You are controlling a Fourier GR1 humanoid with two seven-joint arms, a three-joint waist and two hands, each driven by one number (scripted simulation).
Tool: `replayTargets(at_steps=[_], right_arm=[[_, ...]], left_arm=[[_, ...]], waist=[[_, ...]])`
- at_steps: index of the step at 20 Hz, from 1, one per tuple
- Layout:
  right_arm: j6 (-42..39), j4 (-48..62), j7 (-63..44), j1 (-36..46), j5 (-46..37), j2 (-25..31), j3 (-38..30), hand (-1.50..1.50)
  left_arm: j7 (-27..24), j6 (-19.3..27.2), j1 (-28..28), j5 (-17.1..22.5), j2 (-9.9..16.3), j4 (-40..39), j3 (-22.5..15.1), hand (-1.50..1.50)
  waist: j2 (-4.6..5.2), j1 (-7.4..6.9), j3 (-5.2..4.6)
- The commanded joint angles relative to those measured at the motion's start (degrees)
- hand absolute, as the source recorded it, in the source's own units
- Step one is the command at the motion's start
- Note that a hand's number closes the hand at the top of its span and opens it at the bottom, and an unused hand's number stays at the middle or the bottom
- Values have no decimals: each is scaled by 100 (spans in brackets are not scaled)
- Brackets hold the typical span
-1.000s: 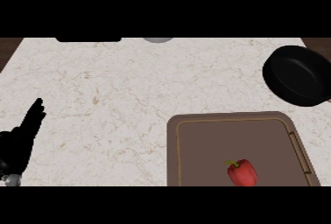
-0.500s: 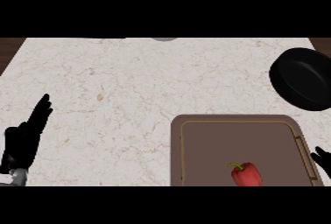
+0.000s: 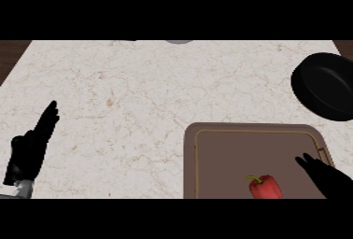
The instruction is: Pick the bell pepper from the tray and place it in the pot
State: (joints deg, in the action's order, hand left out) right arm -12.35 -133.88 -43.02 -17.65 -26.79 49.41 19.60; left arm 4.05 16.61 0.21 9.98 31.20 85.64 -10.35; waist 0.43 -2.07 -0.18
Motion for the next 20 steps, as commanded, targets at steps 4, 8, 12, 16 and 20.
replayTargets(at_steps=[4, 8, 12, 16, 20], right_arm=[[-1005, 750, -1298, 1810, -242, -1105, 1092, -150], [-1418, 966, -2069, 2280, -365, -1663, 1363, -150], [-1543, 1219, -1703, 2090, -404, -1589, 1210, -150], [-1560, 1711, -1795, 2321, -707, -2122, 1440, -150], [-1646, 1743, -1955, 2356, -857, -2346, 1310, -150]], left_arm=[[218, 65, -382, -278, -240, -206, 83, 0], [210, -303, 206, 17, 23, 318, 411, 0], [161, -536, -61, 18, 60, -94, 675, 0], [28, -299, -90, -281, -373, -281, 562, 0], [67, -487, 338, -315, -268, 176, 648, 0]], waist=[[-20, 115, 14], [-41, 97, 14], [-40, 176, 16], [-39, 183, 15], [-51, 174, 17]])
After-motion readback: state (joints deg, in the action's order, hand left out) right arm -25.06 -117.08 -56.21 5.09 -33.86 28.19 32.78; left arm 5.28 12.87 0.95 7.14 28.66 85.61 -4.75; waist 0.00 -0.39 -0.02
